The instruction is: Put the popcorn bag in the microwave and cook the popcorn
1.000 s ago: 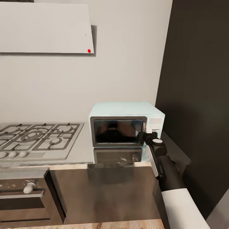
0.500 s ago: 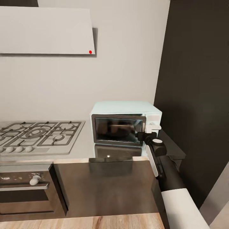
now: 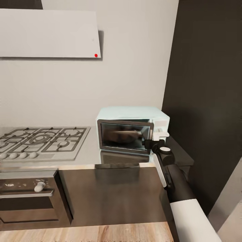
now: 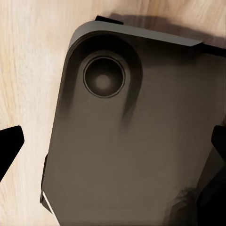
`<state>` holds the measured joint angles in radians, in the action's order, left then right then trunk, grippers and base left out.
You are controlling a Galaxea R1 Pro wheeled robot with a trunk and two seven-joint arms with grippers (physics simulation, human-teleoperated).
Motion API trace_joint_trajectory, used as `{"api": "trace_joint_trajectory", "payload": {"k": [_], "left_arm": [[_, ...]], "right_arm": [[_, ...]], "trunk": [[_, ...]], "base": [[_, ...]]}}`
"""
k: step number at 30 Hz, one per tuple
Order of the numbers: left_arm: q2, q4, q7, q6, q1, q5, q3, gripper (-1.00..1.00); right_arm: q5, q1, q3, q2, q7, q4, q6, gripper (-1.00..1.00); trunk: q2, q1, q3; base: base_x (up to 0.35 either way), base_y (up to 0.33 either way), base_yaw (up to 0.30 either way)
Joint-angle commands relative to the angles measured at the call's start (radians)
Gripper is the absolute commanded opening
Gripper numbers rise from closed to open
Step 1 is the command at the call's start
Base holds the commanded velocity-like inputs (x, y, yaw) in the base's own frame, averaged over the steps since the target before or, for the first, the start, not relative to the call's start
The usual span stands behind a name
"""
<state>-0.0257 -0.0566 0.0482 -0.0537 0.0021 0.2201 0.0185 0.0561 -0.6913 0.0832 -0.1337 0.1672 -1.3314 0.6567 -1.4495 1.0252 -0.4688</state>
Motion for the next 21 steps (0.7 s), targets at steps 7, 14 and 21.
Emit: {"api": "trace_joint_trajectory", "payload": {"k": [7,14,21], "left_arm": [[0.0,-0.002,0.004,-0.002,0.0,0.004,0.001,1.0],[-0.001,-0.002,0.004,-0.002,0.001,0.004,0.002,1.0],[-0.002,-0.002,0.004,-0.002,0.0,0.004,0.002,1.0]], "right_arm": [[0.021,0.0,-0.019,0.0,-0.004,0.0,0.009,-1.0],[0.024,0.0,-0.018,0.0,-0.003,0.0,0.009,-1.0],[0.027,0.0,-0.018,0.0,-0.004,0.0,0.009,-1.0]], "trunk": [[0.0,0.0,-0.001],[0.0,0.0,-0.001],[0.0,0.0,-0.001]], "base": [[-0.155,0.041,0.0],[-0.216,0.109,0.0],[-0.233,0.112,0.0]]}}
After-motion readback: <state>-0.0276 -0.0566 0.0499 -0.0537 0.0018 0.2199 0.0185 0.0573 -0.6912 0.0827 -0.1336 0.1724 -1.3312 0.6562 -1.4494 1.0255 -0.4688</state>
